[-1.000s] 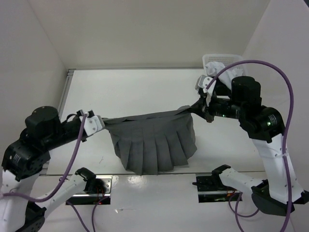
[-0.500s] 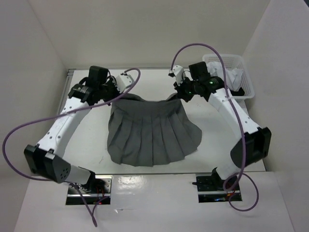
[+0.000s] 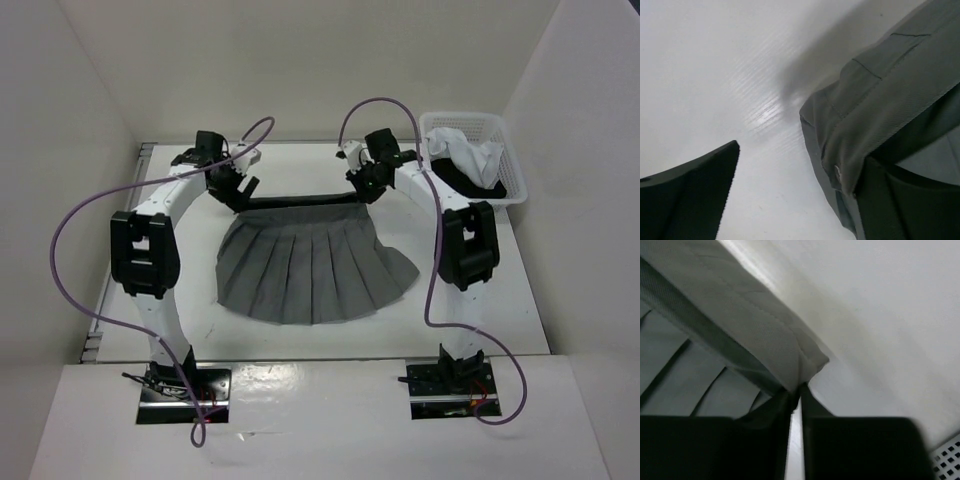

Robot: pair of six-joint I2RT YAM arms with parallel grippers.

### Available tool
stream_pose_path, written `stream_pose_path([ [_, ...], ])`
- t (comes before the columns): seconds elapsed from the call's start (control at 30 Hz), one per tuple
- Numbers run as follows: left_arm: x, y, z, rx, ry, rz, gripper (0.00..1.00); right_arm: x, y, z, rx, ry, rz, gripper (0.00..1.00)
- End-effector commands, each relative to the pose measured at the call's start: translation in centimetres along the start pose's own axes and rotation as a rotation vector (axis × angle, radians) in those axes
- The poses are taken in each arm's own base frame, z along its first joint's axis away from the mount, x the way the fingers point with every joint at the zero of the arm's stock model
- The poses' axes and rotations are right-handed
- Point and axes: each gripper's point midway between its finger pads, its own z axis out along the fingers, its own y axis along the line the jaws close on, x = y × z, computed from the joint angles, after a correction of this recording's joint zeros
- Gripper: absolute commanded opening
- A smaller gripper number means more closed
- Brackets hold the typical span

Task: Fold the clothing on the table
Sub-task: Flatten the skirt out

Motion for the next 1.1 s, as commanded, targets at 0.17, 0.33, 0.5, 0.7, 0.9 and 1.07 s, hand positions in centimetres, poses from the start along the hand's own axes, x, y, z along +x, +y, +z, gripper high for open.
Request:
stream_pose_path([
  [0.17, -7.2, 7.2, -4.9, -0.177, -0.33, -0.205, 1.0, -6.4, -8.0, -1.4, 0.294, -0.207, 0.175, 0.76],
  [0.33, -7.7, 9.0, -9.5, -0.243, -0.493, -0.292, 1.0, -9.5, -11.2, -8.3, 0.384, -0.453, 0.355, 0.86],
  [0.5, -6.3, 11.2, -9.8, -0.329, -0.466, -0.356, 1.0, -8.5, -10.3, -9.3, 0.357, -0.443, 0.344, 0.87],
  [0.7, -3.4, 8.7, -6.8, -0.168, -0.387, -0.316, 1.0, -6.8, -7.9, -7.7, 0.246, -0.39, 0.281, 0.88],
  [0.9, 0.6, 4.8, -0.1, 0.052, -0.278, -0.301, 0.96, -5.0, -5.0, -5.0, 0.077, -0.312, 0.225, 0.88],
  [1.07, 1.3, 3.0, 3.0, 0.269, -0.27, -0.275, 0.85, -3.8, -4.0, -4.4, 0.036, -0.279, 0.203, 0.88],
])
